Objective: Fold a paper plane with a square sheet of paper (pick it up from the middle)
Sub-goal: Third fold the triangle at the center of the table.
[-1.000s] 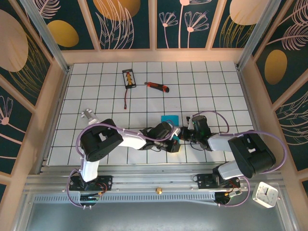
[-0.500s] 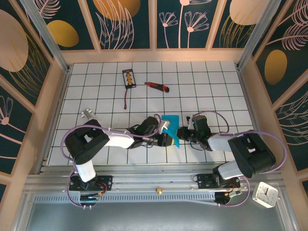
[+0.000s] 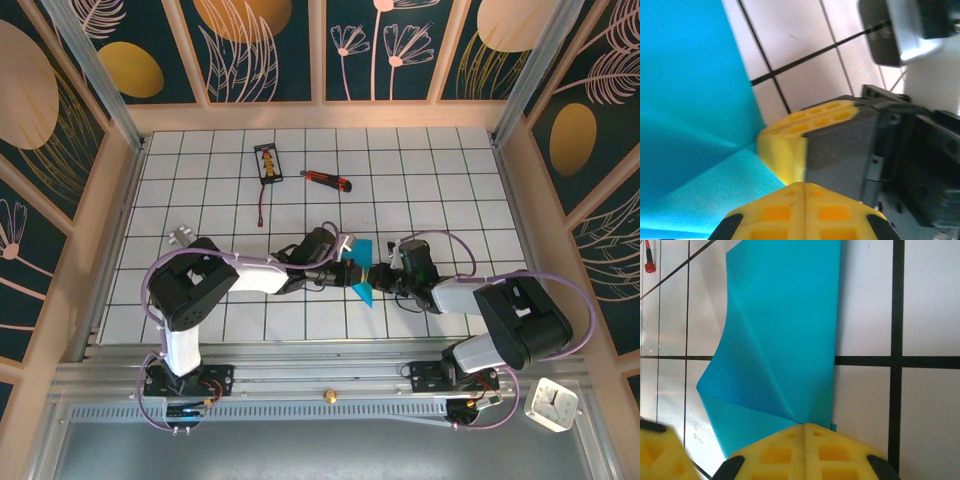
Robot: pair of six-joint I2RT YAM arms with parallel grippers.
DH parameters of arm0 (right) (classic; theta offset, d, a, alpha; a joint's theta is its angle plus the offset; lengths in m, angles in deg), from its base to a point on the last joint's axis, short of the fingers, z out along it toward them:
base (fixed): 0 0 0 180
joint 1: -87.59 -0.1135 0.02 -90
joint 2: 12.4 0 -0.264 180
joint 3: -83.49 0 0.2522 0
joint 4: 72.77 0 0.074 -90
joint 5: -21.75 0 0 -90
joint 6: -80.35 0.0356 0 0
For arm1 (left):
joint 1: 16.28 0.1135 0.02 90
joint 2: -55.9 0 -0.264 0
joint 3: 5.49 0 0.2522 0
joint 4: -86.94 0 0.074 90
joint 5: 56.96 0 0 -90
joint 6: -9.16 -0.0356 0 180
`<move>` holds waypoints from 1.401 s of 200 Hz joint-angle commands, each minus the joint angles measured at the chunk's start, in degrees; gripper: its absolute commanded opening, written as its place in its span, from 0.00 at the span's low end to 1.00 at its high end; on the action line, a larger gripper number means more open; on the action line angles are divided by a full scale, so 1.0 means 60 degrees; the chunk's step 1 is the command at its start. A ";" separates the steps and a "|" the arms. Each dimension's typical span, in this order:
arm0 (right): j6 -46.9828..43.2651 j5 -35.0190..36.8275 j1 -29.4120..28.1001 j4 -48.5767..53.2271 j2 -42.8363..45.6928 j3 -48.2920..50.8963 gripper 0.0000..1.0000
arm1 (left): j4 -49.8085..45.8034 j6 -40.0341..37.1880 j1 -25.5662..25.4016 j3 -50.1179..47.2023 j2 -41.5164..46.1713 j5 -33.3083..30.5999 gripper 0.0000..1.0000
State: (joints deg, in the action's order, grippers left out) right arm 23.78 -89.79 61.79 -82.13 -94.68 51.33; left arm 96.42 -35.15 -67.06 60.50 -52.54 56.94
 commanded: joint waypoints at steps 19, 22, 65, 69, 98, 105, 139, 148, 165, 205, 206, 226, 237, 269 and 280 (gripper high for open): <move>-0.0028 0.0455 0.0008 0.0935 -0.0608 0.0143 0.00 | -0.0528 -0.0359 0.0115 0.0410 -0.0506 -0.0089 0.00; -0.0021 0.0455 0.0008 0.0930 -0.0601 0.0149 0.00 | -0.0528 -0.0364 0.0118 0.0438 -0.0528 -0.0087 0.00; -0.0031 0.0455 0.0007 0.0929 -0.0585 0.0144 0.00 | -0.0922 -0.0675 0.0116 0.0524 -0.0586 -0.0245 0.00; -0.0023 0.0455 0.0007 0.0937 -0.0589 0.0143 0.00 | -0.0985 -0.0688 0.0133 0.0524 -0.0588 -0.0268 0.00; -0.0021 0.0455 0.0008 0.0930 -0.0611 0.0152 0.00 | -0.1483 -0.0881 0.0142 0.0919 -0.0646 -0.0397 0.00; -0.0020 0.0444 -0.0005 0.0910 -0.0631 0.0150 0.00 | -0.1628 -0.0948 0.0133 0.0969 -0.0640 -0.0443 0.00; -0.0035 0.0439 0.0005 0.0952 -0.0642 0.0121 0.00 | -0.2354 -0.1295 0.0147 0.1103 -0.0626 -0.0771 0.00; -0.0035 0.0441 0.0008 0.0964 -0.0628 0.0121 0.00 | -0.2503 -0.1341 0.0148 0.1095 -0.0667 -0.0786 0.00; -0.0037 0.0452 0.0004 0.0949 -0.0640 0.0135 0.00 | -0.2706 -0.1492 0.0145 0.1066 -0.0694 -0.0832 0.00; -0.0036 0.0442 0.0008 0.0940 -0.0690 0.0114 0.00 | -0.2894 -0.1658 0.0144 0.0885 -0.0588 -0.0903 0.00; -0.0042 0.0441 0.0008 0.0946 -0.0696 0.0110 0.00 | -0.2893 -0.1673 0.0144 0.0880 -0.0588 -0.0898 0.00; -0.0036 0.0426 0.0001 0.0945 -0.0730 0.0106 0.00 | -0.2966 -0.1723 0.0153 0.0905 -0.0686 -0.0922 0.00; -0.0042 0.0440 0.0002 0.0964 -0.0685 0.0105 0.00 | -0.2953 -0.1738 0.0148 0.0879 -0.0716 -0.0961 0.00; -0.0076 0.0401 0.0006 0.0985 -0.0611 0.0055 0.00 | -0.3035 -0.1825 0.0154 0.0858 -0.0774 -0.1101 0.00; -0.0101 0.0397 0.0005 0.0996 -0.0572 0.0020 0.00 | -0.3096 -0.1872 0.0148 0.0892 -0.0796 -0.1154 0.00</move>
State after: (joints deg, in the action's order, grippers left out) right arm 23.76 -90.27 62.01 -82.32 -94.97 51.31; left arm 81.47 -44.85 -66.47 66.03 -55.49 51.96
